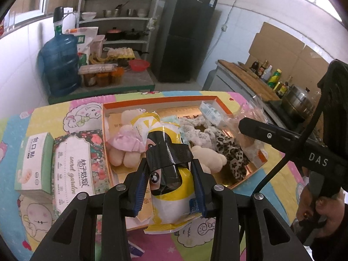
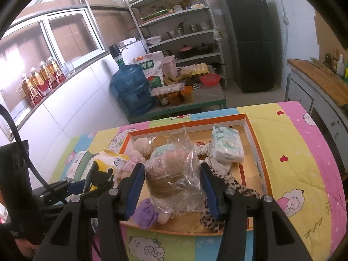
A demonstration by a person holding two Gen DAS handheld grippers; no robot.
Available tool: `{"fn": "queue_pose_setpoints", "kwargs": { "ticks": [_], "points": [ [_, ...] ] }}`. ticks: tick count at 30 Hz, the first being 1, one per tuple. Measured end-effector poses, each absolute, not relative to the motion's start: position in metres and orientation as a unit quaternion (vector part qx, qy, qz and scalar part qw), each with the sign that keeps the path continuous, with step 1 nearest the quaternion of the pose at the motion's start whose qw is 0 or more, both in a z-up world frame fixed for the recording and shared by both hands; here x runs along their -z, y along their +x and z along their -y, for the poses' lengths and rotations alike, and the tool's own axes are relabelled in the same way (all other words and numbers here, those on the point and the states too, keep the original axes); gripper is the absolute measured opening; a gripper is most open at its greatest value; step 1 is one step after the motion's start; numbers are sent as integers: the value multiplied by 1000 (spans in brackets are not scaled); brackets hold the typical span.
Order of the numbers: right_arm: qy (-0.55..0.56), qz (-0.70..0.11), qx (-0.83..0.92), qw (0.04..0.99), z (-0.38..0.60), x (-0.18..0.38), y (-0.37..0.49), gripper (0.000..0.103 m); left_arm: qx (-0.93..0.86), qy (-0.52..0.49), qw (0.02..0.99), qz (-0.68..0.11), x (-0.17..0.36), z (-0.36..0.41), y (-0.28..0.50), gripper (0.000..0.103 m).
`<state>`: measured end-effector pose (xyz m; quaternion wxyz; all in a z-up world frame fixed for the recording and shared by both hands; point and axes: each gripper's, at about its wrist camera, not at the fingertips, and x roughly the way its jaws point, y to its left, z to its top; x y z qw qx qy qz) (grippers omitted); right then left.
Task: Organize soft objects
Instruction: 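Lower the penguin toy and bun bag into the box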
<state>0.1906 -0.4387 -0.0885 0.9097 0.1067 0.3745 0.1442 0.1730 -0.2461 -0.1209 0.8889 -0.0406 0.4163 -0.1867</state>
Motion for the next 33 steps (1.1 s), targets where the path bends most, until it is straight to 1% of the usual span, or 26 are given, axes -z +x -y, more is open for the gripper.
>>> {"fn": "queue_pose_setpoints", "kwargs": {
  "ticks": [15,33],
  "points": [
    [105,-390,-162,900,439,102,222,52,174,-47,888,-422,130,251,184,39],
    [92,-424,-178,883,429,127,255,52,168,-50,876,-450,152,254,195,39]
  ]
}}
